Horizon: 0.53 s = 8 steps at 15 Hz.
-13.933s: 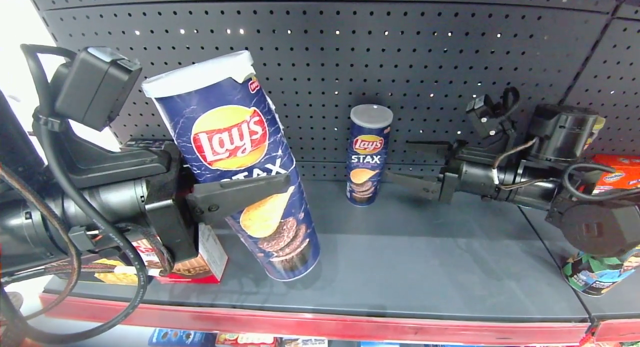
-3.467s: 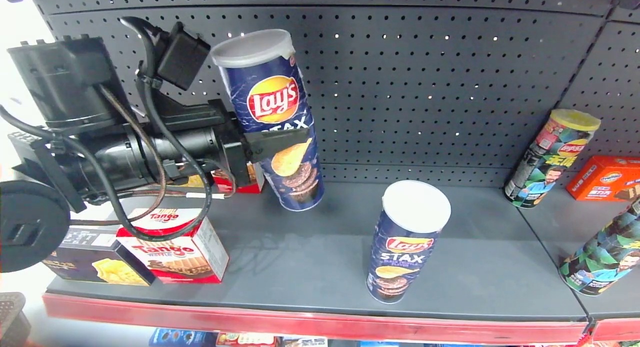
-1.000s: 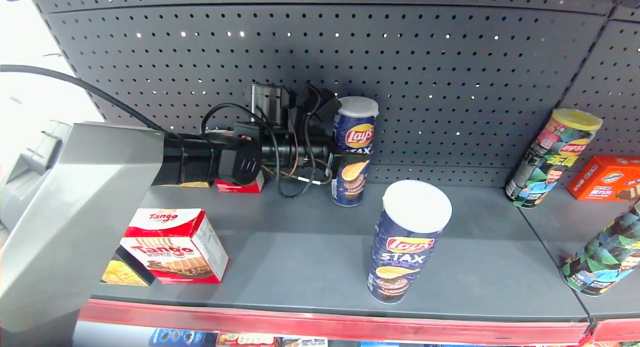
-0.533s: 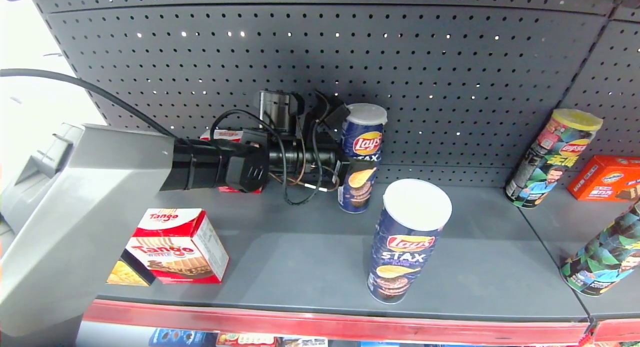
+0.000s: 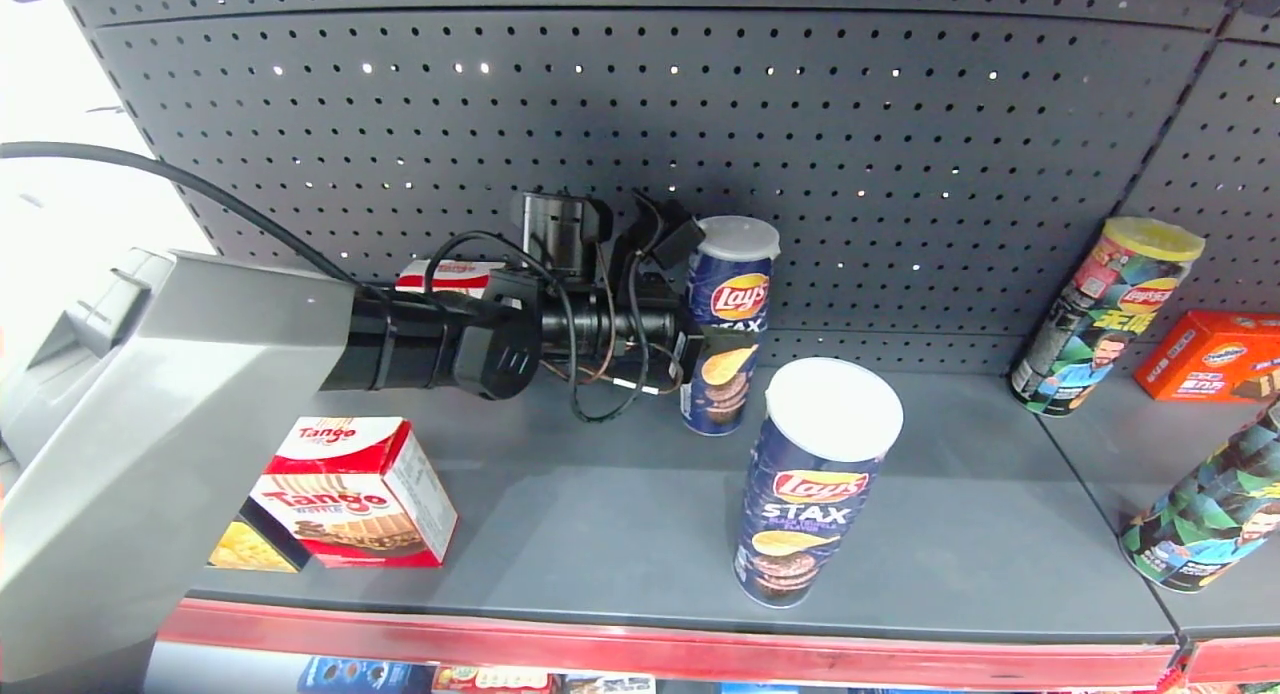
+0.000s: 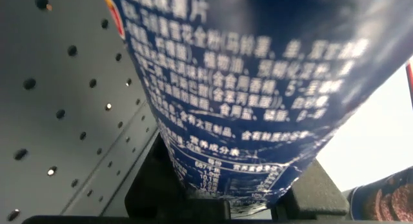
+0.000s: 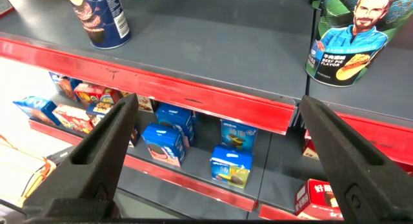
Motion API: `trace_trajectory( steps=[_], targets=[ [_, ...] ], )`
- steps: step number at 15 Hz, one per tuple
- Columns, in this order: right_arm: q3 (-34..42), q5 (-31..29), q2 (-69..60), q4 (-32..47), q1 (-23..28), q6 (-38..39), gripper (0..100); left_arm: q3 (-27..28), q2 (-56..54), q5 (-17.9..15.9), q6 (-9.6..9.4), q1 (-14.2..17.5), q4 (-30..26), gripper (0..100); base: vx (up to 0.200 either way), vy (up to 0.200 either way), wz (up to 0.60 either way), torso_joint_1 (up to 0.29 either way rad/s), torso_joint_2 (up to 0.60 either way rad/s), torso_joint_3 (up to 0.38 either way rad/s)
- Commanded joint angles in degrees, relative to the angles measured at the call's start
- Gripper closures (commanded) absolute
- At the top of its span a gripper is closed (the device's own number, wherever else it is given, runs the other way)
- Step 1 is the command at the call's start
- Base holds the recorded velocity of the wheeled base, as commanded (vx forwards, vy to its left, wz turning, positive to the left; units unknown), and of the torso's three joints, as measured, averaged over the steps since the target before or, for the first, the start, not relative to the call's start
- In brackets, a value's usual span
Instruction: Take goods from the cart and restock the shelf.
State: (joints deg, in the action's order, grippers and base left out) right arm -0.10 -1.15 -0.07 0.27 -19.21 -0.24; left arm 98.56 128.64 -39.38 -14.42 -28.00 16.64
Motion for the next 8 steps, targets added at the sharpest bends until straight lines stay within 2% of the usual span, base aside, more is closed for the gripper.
trace_trajectory(
  steps=[1,3,8],
  targets=[
    [0.0,0.0,0.1,0.0,0.0,0.0,0,-0.9,-0.8,0.0,0.01,0.0,0.4,100,0.0,0.0,0.0,0.0,0.0,0.0],
    [0.0,0.0,0.1,0.0,0.0,0.0,0,-2.8,-0.8,0.0,0.01,-0.1,2.9,100,0.0,0.0,0.0,0.0,0.0,0.0],
    [0.0,0.0,0.1,0.0,0.0,0.0,0,-4.3,-0.8,0.0,0.01,-0.5,4.0,100,0.0,0.0,0.0,0.0,0.0,0.0]
  ],
)
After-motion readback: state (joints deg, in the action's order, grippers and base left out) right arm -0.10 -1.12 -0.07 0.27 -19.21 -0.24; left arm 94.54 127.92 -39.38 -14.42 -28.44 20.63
